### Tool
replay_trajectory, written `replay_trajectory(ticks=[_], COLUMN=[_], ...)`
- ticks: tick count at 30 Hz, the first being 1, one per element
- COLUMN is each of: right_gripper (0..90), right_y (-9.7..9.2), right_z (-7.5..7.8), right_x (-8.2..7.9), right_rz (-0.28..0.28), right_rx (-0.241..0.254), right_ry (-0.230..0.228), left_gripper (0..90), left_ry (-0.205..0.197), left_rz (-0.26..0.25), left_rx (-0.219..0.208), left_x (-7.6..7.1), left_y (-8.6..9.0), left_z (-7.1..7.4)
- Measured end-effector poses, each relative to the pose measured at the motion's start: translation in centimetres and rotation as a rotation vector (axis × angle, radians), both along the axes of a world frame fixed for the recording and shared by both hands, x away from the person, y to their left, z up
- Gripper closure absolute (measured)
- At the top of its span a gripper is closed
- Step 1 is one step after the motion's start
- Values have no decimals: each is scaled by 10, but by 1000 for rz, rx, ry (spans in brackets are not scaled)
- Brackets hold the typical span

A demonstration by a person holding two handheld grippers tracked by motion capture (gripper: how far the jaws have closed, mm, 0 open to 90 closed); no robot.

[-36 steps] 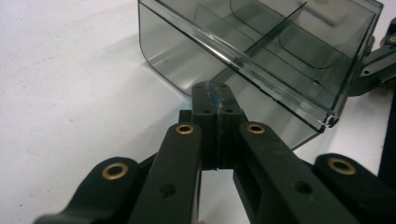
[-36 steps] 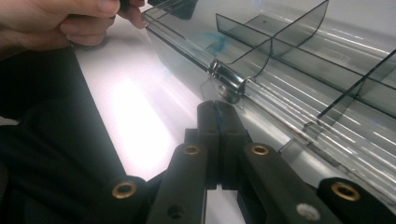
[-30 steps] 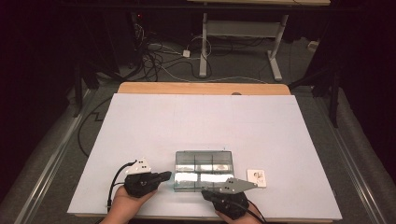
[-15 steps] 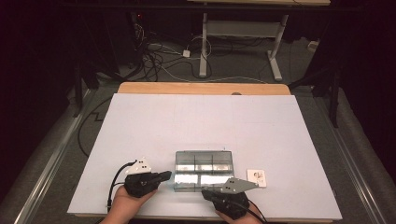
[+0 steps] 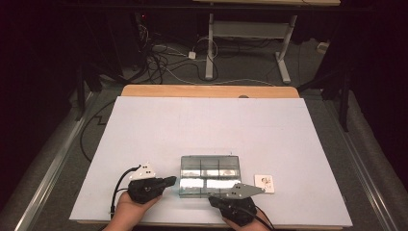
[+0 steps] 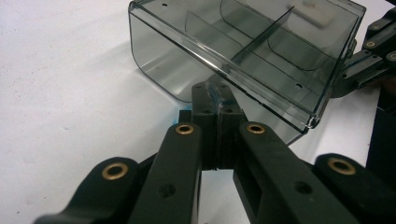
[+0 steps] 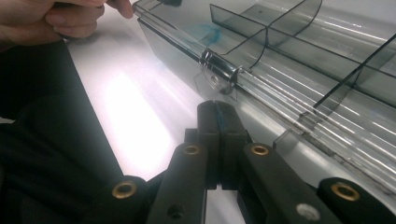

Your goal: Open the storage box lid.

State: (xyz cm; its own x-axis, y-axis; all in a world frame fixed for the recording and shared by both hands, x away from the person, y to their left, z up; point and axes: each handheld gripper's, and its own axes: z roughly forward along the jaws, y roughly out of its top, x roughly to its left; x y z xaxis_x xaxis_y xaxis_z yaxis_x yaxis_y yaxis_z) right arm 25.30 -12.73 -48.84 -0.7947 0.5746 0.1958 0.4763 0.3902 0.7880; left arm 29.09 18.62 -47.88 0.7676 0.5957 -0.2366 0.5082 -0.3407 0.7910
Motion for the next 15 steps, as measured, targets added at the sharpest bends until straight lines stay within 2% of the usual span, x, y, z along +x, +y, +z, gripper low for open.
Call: replay_trajectory(ticks=[3,5,6,7,8,15], right_gripper=[900,900,900,900,900,900], right_y=[0,0,-1,-1,-2,-2], right_z=[0,1,4,4,11,14], right_x=[0,0,-2,-2,-5,-4], right_rz=[-1,1,7,7,5,4], right_rx=[-3,12,41,41,67,75], right_ry=[-1,-8,-29,-29,-68,-75], left_gripper=[876,875,876,876,876,876], left_ry=[-1,-3,-3,-3,-4,-6], left_rz=[0,-1,-1,-1,-2,-4], left_rx=[0,2,2,2,2,1], left_x=[0,0,0,0,-1,-1], left_y=[0,0,0,0,0,-1], left_z=[0,0,0,0,0,1])
